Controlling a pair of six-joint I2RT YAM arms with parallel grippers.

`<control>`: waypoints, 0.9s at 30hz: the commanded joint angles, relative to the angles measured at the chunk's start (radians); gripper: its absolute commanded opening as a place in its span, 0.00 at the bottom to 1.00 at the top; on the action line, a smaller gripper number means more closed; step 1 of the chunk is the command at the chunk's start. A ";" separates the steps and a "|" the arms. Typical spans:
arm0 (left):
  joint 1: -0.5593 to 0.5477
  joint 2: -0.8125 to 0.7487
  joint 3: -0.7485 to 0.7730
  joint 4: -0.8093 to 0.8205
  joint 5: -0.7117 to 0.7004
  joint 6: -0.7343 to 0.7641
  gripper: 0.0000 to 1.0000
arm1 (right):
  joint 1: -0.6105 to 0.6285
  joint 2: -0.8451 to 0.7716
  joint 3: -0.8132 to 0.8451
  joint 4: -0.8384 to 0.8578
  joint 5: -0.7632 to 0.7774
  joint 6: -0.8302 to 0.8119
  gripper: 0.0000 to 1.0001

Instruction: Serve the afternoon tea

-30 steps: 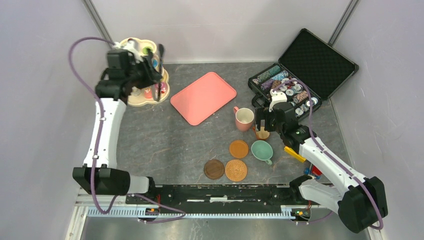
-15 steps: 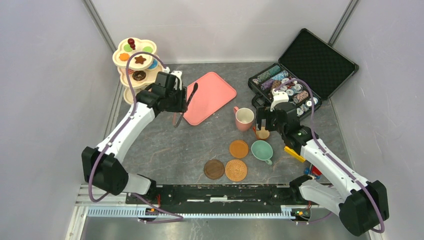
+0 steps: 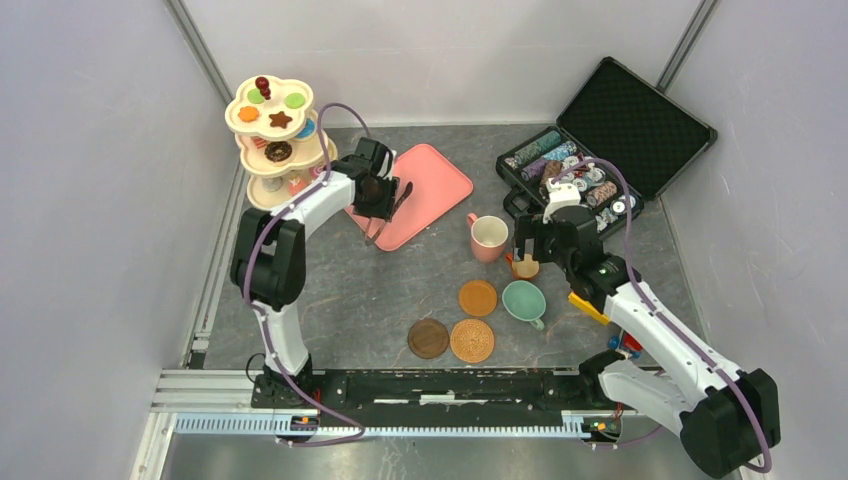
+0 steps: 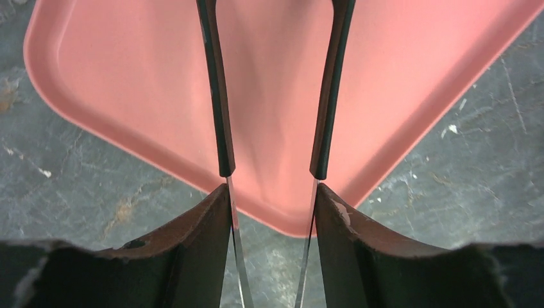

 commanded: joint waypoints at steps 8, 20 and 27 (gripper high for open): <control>0.002 0.073 0.014 0.043 -0.097 0.165 0.59 | 0.003 -0.091 -0.034 0.003 0.065 -0.107 0.98; 0.008 0.037 0.069 -0.018 -0.154 0.168 0.80 | 0.003 -0.121 -0.027 -0.023 -0.011 -0.115 0.98; -0.001 -0.183 0.089 -0.131 -0.103 0.039 1.00 | 0.003 -0.150 -0.060 -0.018 -0.092 -0.112 0.98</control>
